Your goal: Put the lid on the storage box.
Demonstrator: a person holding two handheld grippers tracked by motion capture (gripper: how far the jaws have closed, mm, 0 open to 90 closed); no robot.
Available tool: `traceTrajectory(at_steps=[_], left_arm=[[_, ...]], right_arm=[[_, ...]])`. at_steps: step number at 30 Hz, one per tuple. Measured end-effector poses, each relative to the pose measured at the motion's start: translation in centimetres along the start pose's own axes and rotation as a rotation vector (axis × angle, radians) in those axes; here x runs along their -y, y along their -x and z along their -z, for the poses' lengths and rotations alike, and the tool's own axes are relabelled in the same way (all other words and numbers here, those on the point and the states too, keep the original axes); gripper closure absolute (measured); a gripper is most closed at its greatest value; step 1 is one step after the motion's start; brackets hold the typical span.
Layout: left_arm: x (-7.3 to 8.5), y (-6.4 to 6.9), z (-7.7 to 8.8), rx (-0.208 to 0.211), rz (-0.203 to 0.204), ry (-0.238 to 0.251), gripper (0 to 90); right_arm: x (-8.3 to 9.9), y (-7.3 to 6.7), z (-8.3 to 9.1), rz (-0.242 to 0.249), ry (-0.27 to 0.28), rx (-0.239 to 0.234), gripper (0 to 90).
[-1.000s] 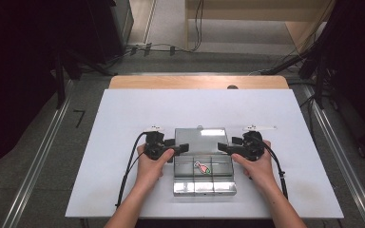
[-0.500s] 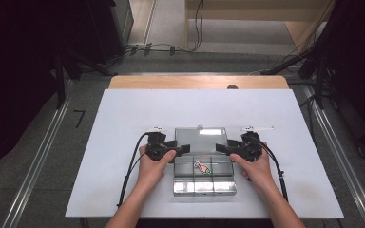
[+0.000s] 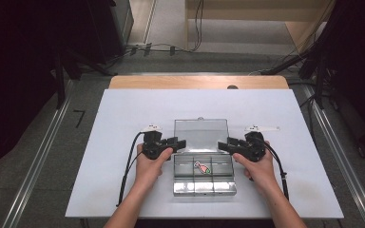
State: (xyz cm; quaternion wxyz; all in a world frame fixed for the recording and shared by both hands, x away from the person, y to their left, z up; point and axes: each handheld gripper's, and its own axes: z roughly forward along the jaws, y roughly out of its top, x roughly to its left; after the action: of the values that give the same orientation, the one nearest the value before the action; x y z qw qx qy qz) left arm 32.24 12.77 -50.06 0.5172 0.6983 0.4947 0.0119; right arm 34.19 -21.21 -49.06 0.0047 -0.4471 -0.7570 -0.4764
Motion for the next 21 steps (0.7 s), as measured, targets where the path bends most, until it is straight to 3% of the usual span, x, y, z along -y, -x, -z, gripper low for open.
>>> traceTrajectory(at_steps=[13,21], left_arm=[[-0.2,0.4,1.0,0.014,-0.04,0.046,61.0],[-0.2,0.8,1.3,0.025,-0.058,0.064,64.7]], right_arm=[[0.1,-0.5,1.3,0.066,0.067,0.02,54.9],[0.3,-0.3,2.1,0.066,0.111,0.002,68.4]])
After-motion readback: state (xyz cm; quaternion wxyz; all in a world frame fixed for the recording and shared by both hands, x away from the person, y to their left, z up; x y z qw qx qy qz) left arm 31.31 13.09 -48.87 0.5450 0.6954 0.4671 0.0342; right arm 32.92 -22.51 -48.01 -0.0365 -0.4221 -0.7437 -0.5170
